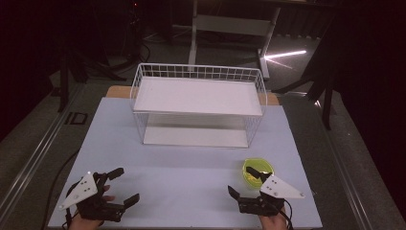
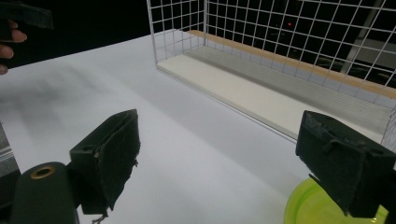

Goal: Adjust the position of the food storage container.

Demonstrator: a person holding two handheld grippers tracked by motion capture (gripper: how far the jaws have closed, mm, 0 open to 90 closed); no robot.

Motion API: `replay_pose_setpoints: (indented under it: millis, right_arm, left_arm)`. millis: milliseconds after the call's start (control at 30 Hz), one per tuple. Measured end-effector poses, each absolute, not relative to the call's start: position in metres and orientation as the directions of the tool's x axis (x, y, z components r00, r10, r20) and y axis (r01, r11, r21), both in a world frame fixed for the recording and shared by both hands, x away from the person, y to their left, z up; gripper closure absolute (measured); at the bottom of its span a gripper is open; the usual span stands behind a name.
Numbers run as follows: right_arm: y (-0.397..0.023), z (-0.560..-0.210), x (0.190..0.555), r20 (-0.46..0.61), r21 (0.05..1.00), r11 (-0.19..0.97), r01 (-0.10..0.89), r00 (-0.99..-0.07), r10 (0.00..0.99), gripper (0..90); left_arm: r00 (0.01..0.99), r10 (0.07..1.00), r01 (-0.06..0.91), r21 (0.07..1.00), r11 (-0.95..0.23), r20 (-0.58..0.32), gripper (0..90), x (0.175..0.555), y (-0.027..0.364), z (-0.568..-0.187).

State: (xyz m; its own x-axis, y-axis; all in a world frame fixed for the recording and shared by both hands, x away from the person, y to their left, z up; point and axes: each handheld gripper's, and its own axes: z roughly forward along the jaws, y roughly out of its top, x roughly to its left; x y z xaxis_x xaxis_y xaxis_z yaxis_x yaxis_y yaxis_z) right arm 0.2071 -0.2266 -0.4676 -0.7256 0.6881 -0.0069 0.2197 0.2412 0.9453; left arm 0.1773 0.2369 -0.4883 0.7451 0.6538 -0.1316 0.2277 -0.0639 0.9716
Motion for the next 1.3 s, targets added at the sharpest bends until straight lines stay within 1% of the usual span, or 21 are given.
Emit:
replay_pose_setpoints:
  millis: [167,200,233,300,367,433,633,667,767,833,867,900,933,967,1033,1067,1133,1200,1300]
  right_arm:
    - [-0.225,-0.464,0.205,-0.018,0.946,0.247,0.209,-0.727,0.686,11.9]
    - [-0.224,-0.461,0.204,-0.028,0.948,0.246,0.201,-0.72,0.694,11.9]
    - [-0.222,-0.456,0.202,-0.012,0.954,0.225,0.198,-0.726,0.688,11.9]
    - [-0.221,-0.453,0.201,-0.005,0.955,0.22,0.198,-0.734,0.679,11.9]
    - [-0.22,-0.445,0.199,-0.02,0.962,0.212,0.17,-0.734,0.679,11.9]
    - [-0.219,-0.441,0.199,-0.037,0.962,0.219,0.16,-0.722,0.691,11.9]
    - [-0.225,-0.427,0.205,-0.046,0.97,0.204,0.134,-0.721,0.691,12.0]
    - [-0.232,-0.422,0.211,-0.047,0.967,0.211,0.141,-0.719,0.693,14.0]
    - [-0.239,-0.421,0.216,-0.05,0.964,0.217,0.151,-0.702,0.71,14.1]
    - [-0.248,-0.421,0.223,-0.03,0.962,0.209,0.174,-0.696,0.717,14.7]
    - [-0.259,-0.422,0.229,-0.026,0.958,0.212,0.193,-0.678,0.735,16.5]
    - [-0.259,-0.422,0.229,-0.026,0.958,0.212,0.193,-0.678,0.735,16.5]
    - [-0.27,-0.425,0.233,-0.015,0.955,0.206,0.214,-0.656,0.754,18.3]
    - [-0.27,-0.425,0.233,-0.015,0.955,0.206,0.214,-0.656,0.754,18.3]
    - [-0.281,-0.429,0.237,-0.004,0.951,0.202,0.235,-0.644,0.765,26.6]
    - [-0.294,-0.434,0.24,-0.023,0.942,0.225,0.248,-0.624,0.781,31.9]
    - [-0.297,-0.436,0.241,-0.017,0.941,0.221,0.257,-0.616,0.788,33.6]
    - [-0.313,-0.444,0.243,-0.013,0.933,0.224,0.281,-0.596,0.803,42.9]
    - [-0.324,-0.451,0.244,-0.017,0.926,0.227,0.301,-0.568,0.823,50.1]
  left_arm:
    - [0.749,0.65,0.222,0.973,-0.061,-0.13,1.7,0.176,0.236,-0.487]
    - [0.749,0.65,0.221,0.974,-0.059,-0.13,1.7,0.176,0.236,-0.487]
    - [0.75,0.649,0.218,0.974,-0.059,-0.128,1.8,0.175,0.236,-0.487]
    - [0.749,0.65,0.214,0.975,-0.057,-0.126,1.7,0.175,0.236,-0.486]
    - [0.749,0.651,0.213,0.976,-0.054,-0.127,1.7,0.174,0.236,-0.486]
    - [0.749,0.65,0.213,0.976,-0.052,-0.128,1.7,0.174,0.236,-0.486]
    - [0.753,0.645,0.214,0.975,-0.054,-0.129,1.7,0.175,0.234,-0.487]
    - [0.753,0.645,0.214,0.975,-0.057,-0.127,1.7,0.175,0.234,-0.487]
    - [0.756,0.642,0.214,0.975,-0.056,-0.129,1.8,0.175,0.232,-0.487]
    - [0.757,0.64,0.214,0.975,-0.059,-0.128,1.7,0.175,0.232,-0.488]
    - [0.759,0.638,0.213,0.975,-0.061,-0.126,1.7,0.175,0.232,-0.488]
    - [0.76,0.638,0.212,0.975,-0.063,-0.124,1.7,0.174,0.231,-0.488]
    - [0.76,0.638,0.212,0.975,-0.063,-0.124,1.7,0.174,0.231,-0.488]
    - [0.761,0.636,0.213,0.975,-0.062,-0.126,1.7,0.174,0.231,-0.488]
    - [0.762,0.635,0.213,0.975,-0.065,-0.124,1.7,0.174,0.23,-0.488]
    - [0.763,0.634,0.214,0.975,-0.065,-0.125,1.7,0.174,0.23,-0.488]
    - [0.763,0.634,0.214,0.975,-0.065,-0.126,1.7,0.174,0.23,-0.488]
    - [0.764,0.633,0.215,0.975,-0.064,-0.127,1.7,0.174,0.229,-0.488]
    - [0.766,0.63,0.215,0.974,-0.068,-0.125,1.7,0.174,0.228,-0.489]
